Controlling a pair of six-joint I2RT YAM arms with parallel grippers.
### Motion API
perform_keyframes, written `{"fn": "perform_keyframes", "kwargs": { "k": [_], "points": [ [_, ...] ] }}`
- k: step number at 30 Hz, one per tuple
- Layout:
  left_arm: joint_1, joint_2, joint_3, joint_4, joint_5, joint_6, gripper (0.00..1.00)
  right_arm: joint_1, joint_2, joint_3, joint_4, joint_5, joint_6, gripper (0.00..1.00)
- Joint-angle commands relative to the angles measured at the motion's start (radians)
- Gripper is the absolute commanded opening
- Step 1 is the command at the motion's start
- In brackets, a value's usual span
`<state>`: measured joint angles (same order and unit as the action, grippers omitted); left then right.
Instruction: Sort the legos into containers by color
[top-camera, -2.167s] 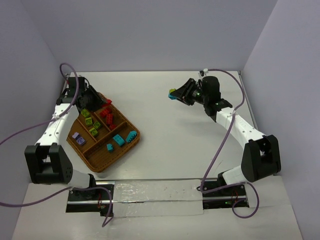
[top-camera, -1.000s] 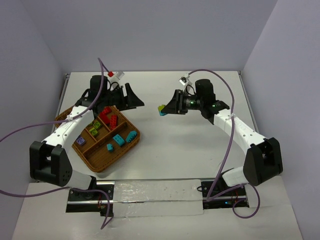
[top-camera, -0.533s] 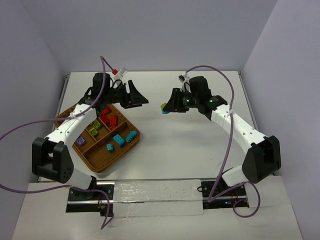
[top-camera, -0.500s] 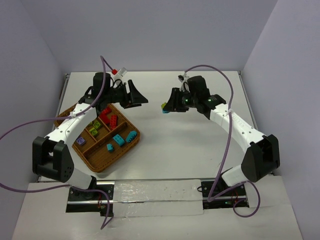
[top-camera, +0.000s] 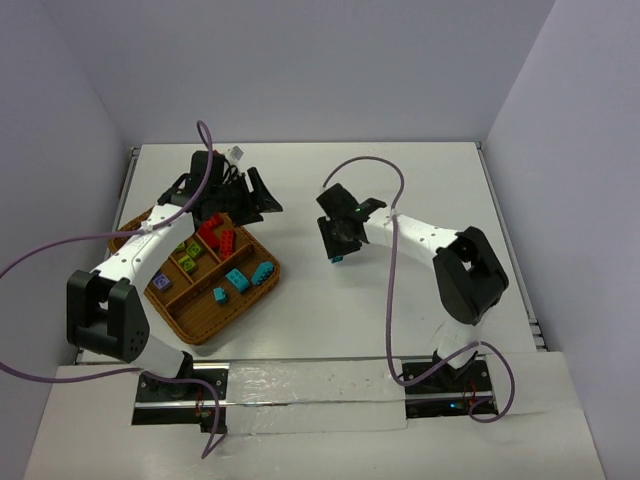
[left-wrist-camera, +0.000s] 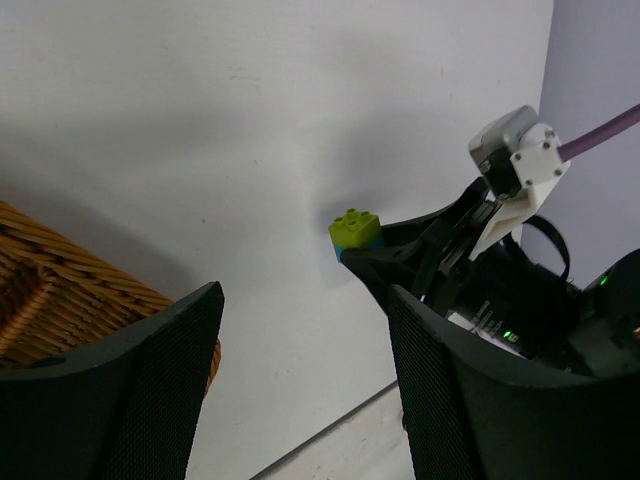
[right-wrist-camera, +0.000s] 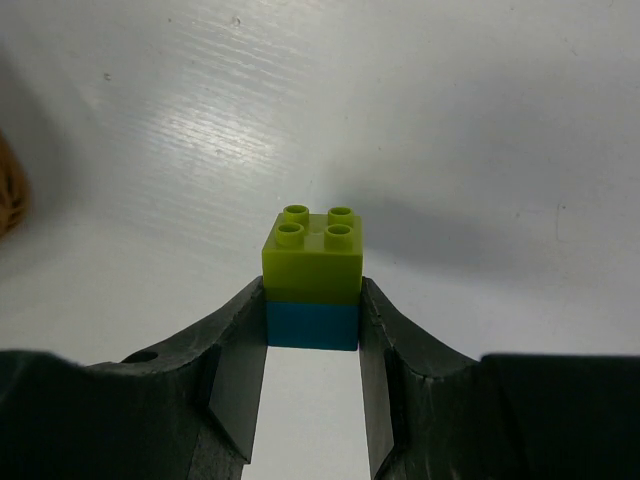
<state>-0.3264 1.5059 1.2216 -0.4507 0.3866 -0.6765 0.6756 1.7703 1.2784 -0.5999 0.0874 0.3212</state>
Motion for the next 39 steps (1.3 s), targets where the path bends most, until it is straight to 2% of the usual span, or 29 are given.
{"fn": "perform_keyframes", "kwargs": {
  "k": [1,6,13,18,23,31,37,39],
  "points": [
    [-0.003,-0.025,-0.003,0.013,-0.034,0.002,0.74,0.037,0.030,-0.018,0.105,0.117,-0.046,0.29],
    [-0.003,-0.017,0.010,0.006,-0.026,0.013,0.74,0.041,0.052,-0.045,0.157,0.112,-0.039,0.51],
    [-0.003,-0.001,0.018,-0.016,-0.032,0.029,0.75,0.041,0.061,-0.065,0.175,0.089,-0.031,0.70],
    [-0.003,-0.004,0.016,0.000,-0.017,0.025,0.75,0.042,0.005,-0.111,0.180,0.065,-0.018,0.71],
    [-0.005,0.002,0.021,0.003,-0.011,0.028,0.75,0.042,-0.032,-0.179,0.220,-0.030,-0.057,0.63],
    [-0.011,0.002,0.017,0.001,-0.008,0.026,0.75,0.039,-0.116,-0.224,0.244,-0.081,-0.080,0.69],
    [-0.020,0.012,0.026,0.002,0.000,0.025,0.75,0.041,-0.094,-0.180,0.195,-0.051,-0.211,0.67],
    [-0.023,0.009,0.029,0.000,-0.005,0.025,0.75,0.039,-0.119,-0.206,0.241,-0.044,-0.251,0.67]
  ]
}}
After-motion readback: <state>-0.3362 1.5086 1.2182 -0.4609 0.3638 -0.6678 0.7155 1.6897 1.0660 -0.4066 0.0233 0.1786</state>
